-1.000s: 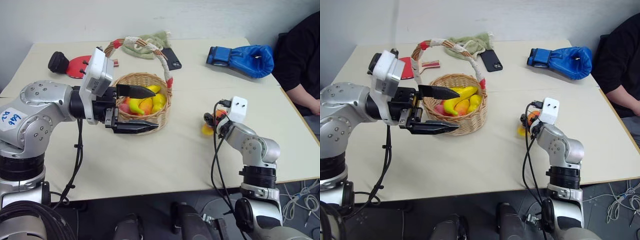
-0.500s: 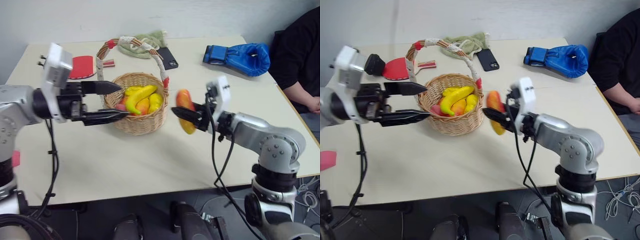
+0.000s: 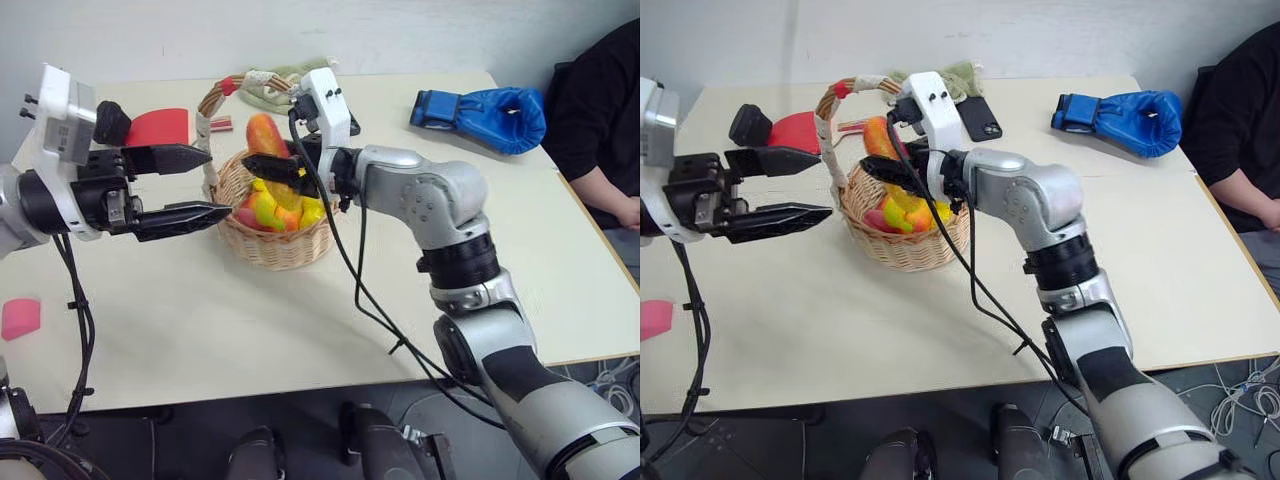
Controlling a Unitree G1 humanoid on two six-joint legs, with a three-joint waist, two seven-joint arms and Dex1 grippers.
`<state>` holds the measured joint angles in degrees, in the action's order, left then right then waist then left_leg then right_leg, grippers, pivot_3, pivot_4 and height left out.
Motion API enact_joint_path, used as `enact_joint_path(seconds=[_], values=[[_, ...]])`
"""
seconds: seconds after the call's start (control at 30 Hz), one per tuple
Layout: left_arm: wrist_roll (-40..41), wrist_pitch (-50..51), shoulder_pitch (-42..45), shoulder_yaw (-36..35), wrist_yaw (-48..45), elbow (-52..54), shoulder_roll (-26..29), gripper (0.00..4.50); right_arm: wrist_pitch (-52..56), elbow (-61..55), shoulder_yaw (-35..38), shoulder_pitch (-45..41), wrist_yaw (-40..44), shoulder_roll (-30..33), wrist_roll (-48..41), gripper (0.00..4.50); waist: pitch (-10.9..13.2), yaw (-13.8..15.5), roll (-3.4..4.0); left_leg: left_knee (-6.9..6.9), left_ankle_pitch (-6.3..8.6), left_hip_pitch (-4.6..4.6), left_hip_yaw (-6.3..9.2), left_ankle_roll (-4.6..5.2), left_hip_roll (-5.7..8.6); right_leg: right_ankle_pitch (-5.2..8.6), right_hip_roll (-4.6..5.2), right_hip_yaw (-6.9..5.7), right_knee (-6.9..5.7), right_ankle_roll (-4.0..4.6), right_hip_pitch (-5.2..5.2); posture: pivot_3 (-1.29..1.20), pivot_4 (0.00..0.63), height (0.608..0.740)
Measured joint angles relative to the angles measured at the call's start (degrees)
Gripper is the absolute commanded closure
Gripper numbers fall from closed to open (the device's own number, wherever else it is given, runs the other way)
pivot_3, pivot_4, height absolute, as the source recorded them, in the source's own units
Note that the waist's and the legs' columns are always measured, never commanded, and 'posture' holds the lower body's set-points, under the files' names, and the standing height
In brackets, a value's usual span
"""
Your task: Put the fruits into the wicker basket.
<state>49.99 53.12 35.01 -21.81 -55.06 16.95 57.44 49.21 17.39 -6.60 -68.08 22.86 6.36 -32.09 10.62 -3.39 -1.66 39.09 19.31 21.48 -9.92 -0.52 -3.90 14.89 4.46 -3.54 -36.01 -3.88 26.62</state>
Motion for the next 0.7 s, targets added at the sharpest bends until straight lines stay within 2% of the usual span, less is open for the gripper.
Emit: enact_joint_path(seconds=[0.07,0.13,0.27,0.47,0.57,0.7], values=[[0.43,0.00,-0.07,0.00,0.51,0.62,-0.11,0.00,-1.68,2.79,0.00,0.01,0.30,-0.83,1.56,0.38,0.01,-0.01,0.01,0.00,0.00,0.03,0.00,0.00,-0.01,0.00,0.00,0.00,0.00,0.00,0.02,0.00,0.150,0.740],[0.50,-0.01,-0.07,0.01,0.95,0.67,-0.21,0.00,-1.48,2.28,0.18,0.14,1.38,-1.06,1.80,0.07,0.01,-0.09,0.01,0.00,0.00,0.03,0.00,-0.01,-0.03,0.00,0.00,0.00,0.00,0.00,0.02,0.00,0.150,0.740],[0.60,-0.17,-0.06,0.12,1.22,0.62,-0.36,0.00,3.47,-8.15,0.59,3.74,4.27,0.41,-1.45,0.07,0.01,0.05,0.01,-0.01,0.01,0.03,0.05,-0.03,-0.06,0.00,-0.01,-0.04,0.01,0.01,0.02,0.00,0.150,0.740],[0.47,-1.32,1.36,2.39,0.29,-1.08,-0.66,0.00,18.46,-33.57,8.32,16.31,6.59,12.48,-14.83,0.07,-0.01,1.43,-0.01,0.04,0.04,0.06,0.10,0.01,0.03,0.00,0.04,-0.08,0.06,0.00,-0.03,0.00,0.150,0.740],[-0.10,-2.21,3.10,4.25,-0.18,-2.93,-0.80,0.00,18.68,-37.99,9.60,20.29,3.14,15.45,-13.07,0.07,-0.01,1.37,-0.02,0.05,0.00,-0.16,-0.04,-0.05,0.03,0.03,0.01,0.04,0.06,0.06,-0.03,0.00,0.150,0.740],[-0.80,-3.41,4.53,6.19,-0.92,-4.19,-1.17,0.00,13.48,-36.26,9.34,22.16,-3.32,14.71,-5.50,0.07,0.00,0.80,-0.01,0.01,-0.11,-0.25,-0.06,-0.20,0.00,0.04,-0.05,0.08,-0.07,0.16,-0.01,0.00,0.150,0.740]])
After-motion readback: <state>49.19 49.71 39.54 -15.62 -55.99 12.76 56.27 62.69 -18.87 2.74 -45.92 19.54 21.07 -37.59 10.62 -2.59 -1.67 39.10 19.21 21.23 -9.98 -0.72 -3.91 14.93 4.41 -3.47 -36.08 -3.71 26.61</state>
